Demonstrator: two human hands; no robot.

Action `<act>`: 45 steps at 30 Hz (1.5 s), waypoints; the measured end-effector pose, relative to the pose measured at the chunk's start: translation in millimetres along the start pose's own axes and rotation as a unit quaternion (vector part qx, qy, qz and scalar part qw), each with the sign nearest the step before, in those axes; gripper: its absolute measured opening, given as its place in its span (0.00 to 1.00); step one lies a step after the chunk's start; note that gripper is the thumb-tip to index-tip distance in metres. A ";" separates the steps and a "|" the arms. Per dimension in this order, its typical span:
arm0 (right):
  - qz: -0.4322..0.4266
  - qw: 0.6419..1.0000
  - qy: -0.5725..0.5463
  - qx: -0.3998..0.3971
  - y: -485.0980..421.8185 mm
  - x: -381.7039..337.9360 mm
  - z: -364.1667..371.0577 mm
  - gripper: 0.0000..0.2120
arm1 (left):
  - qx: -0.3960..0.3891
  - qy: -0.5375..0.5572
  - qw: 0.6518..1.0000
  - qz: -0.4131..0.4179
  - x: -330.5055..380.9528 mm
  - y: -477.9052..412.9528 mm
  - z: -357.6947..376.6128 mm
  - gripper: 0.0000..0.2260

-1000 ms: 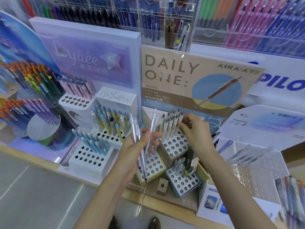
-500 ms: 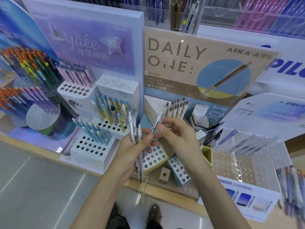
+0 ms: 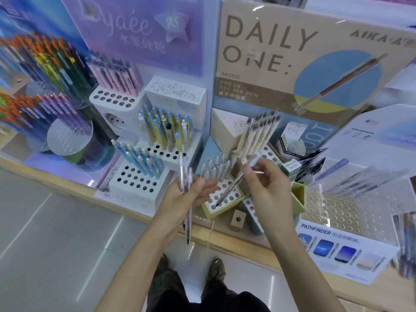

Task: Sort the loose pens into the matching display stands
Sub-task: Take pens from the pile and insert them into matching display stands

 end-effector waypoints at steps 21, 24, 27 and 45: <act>-0.150 0.973 0.168 0.051 -3.5 26.1 9.6 0.09 | 0.127 -0.127 0.981 0.072 -2.4 8.1 -26.3 0.15; -0.150 0.968 0.189 0.064 -7.9 27.8 6.8 0.08 | 0.129 -0.138 0.979 0.073 0.5 7.6 -26.5 0.14; -0.144 0.968 0.197 0.063 -11.2 30.7 1.6 0.08 | 0.134 -0.127 0.980 0.071 2.3 8.4 -28.3 0.15; -0.334 0.859 0.369 0.119 -21.2 31.2 22.4 0.08 | 0.067 0.015 0.997 -0.025 -2.0 7.5 -22.2 0.06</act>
Point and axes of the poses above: each hand's wrist, its own y-axis away from the middle knuckle, its own z-axis out of the palm, x = y × z, the point moved 6 cm from there along -y, towards the middle knuckle, and after that the axes turned 6 degrees about x, right-handed, at the moved point
